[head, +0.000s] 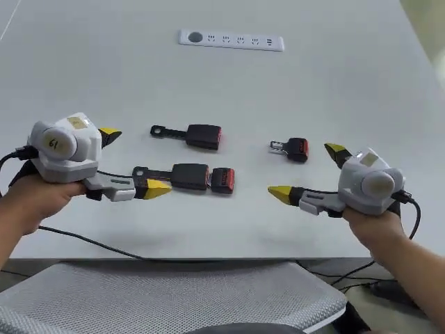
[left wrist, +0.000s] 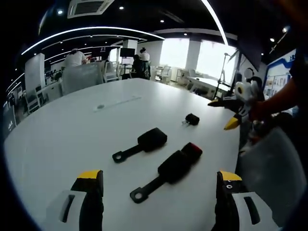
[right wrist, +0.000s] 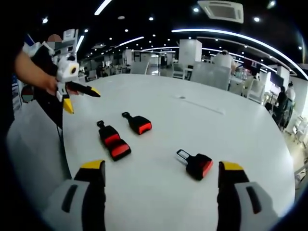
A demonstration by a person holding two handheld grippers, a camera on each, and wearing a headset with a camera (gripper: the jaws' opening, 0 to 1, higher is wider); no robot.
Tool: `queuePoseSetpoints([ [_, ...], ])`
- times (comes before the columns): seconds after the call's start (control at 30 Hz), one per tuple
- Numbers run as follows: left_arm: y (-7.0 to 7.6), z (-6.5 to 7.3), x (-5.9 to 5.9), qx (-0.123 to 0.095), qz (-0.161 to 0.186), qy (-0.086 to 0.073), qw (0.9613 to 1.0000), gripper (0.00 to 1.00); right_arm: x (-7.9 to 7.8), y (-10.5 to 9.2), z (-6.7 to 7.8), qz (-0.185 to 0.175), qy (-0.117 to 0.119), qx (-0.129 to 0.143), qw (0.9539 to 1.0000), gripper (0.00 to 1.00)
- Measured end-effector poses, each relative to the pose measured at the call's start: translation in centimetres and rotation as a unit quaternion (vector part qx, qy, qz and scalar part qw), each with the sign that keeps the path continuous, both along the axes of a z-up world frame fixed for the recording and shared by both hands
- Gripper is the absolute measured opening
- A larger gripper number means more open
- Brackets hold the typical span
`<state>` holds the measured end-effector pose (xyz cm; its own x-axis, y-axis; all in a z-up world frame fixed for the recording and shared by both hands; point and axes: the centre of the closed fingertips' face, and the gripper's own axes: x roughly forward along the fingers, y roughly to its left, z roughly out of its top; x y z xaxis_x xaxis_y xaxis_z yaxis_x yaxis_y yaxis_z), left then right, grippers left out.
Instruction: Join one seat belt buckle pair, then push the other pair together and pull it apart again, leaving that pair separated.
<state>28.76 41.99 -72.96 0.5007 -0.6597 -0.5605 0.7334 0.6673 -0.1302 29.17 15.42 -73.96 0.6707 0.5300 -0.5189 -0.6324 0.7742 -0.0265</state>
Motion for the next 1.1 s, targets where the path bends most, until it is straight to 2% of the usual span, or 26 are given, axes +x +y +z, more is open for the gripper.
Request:
queuePoseSetpoints([
  [0.13, 0.4, -0.2, -0.8, -0.003, 0.008, 0.000, 1.0000, 1.00, -1.0, 0.3, 0.3, 0.003, -0.004, -0.003, 1.0000, 0.99],
  [0.23, 0.6, 0.2, -0.9, -0.012, 0.019, -0.003, 0.9997, 1.00, -1.3, 0.1, 0.3, -0.001, -0.004, 0.000, 1.0000, 1.00],
  [0.63, 0.8, 1.2, -0.8, -0.013, 0.017, -0.016, 0.9997, 1.00, -1.2, -0.4, 0.0, -0.005, -0.005, -0.003, 1.0000, 1.00],
  [0.87, 1.5, 1.6, -1.2, -0.016, 0.018, -0.020, 0.9995, 1.00, -1.4, -0.4, 0.0, -0.006, -0.004, -0.003, 1.0000, 1.00],
  [0.97, 2.1, 1.4, -1.4, -0.017, 0.024, -0.019, 0.9994, 1.00, -1.5, -0.5, 0.1, -0.013, -0.004, 0.001, 0.9999, 1.00],
  [1.0, 2.3, 1.1, -1.7, -0.015, 0.026, -0.013, 0.9995, 1.00, -1.6, -0.5, 0.1, -0.015, -0.002, 0.001, 0.9999, 1.00],
  [1.1, 2.5, 0.9, -2.3, -0.014, 0.025, -0.012, 0.9995, 1.00, -1.8, -0.5, 0.1, -0.017, -0.003, 0.001, 0.9998, 1.00],
])
